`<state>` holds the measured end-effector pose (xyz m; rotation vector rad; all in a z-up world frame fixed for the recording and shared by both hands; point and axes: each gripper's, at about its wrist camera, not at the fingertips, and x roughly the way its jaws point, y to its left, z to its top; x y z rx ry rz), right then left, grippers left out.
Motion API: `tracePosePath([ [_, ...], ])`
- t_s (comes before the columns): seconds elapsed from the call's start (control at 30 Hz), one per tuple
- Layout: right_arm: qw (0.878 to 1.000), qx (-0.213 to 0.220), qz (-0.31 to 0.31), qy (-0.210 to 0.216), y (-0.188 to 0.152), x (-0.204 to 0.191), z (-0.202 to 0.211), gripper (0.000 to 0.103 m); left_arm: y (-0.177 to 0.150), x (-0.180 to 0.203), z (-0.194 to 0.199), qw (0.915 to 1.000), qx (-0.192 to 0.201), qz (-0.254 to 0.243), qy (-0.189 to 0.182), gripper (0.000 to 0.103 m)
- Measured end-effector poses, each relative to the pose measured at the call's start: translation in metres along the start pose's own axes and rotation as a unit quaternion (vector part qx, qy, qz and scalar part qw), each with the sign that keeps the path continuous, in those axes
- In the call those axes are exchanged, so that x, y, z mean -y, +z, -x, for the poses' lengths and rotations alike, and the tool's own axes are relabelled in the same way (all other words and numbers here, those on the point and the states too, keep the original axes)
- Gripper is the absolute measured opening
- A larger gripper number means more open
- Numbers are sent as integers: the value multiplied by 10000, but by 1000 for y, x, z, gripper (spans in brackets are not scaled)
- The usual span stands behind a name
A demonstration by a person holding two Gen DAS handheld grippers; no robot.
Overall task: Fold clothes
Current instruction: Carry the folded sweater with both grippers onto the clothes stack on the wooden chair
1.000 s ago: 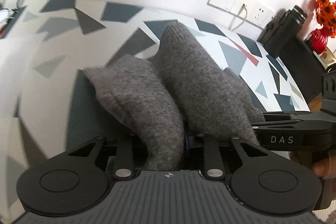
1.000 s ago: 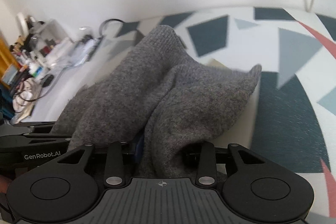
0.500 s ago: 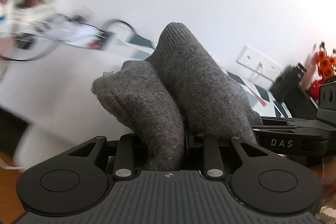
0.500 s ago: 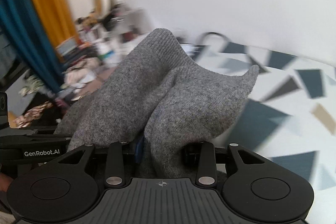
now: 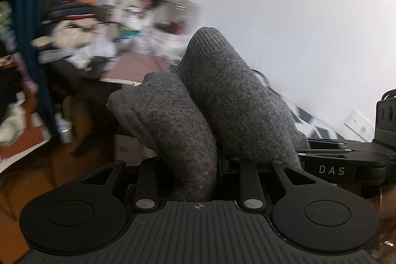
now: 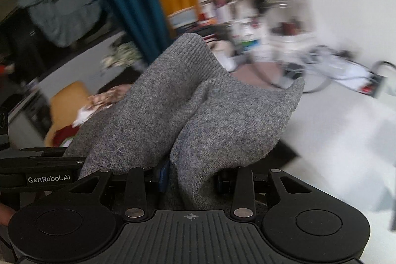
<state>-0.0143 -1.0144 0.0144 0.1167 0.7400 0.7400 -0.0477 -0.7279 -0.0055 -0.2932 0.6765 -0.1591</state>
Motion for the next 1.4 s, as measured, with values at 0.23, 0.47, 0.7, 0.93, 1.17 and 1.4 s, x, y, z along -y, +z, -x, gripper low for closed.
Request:
tracePosePath([
  [0.23, 9967, -399, 347, 618, 20, -52, -66, 33, 5, -68, 19, 9961, 133, 591, 640, 27],
  [0.47, 9890, -718, 440, 1213, 62, -76, -163, 33, 26, -144, 12, 9880, 74, 901, 1255, 27],
  [0.7, 9786, -888, 708, 1716, 139, -100, -264, 33, 87, -200, -9, 9775, 181, 1129, 1774, 27],
  [0.93, 9662, -951, 1077, 2141, 186, -148, -337, 33, 127, -259, -9, 9639, 484, 1360, 2236, 27],
  [1.17, 9525, -1142, 1374, 2467, 195, -218, -394, 33, 130, -319, 17, 9485, 633, 1643, 2633, 27],
  [1.4, 9455, -1149, 1772, 2480, 178, -331, -433, 33, 105, -408, 77, 9412, 884, 1896, 2652, 27],
])
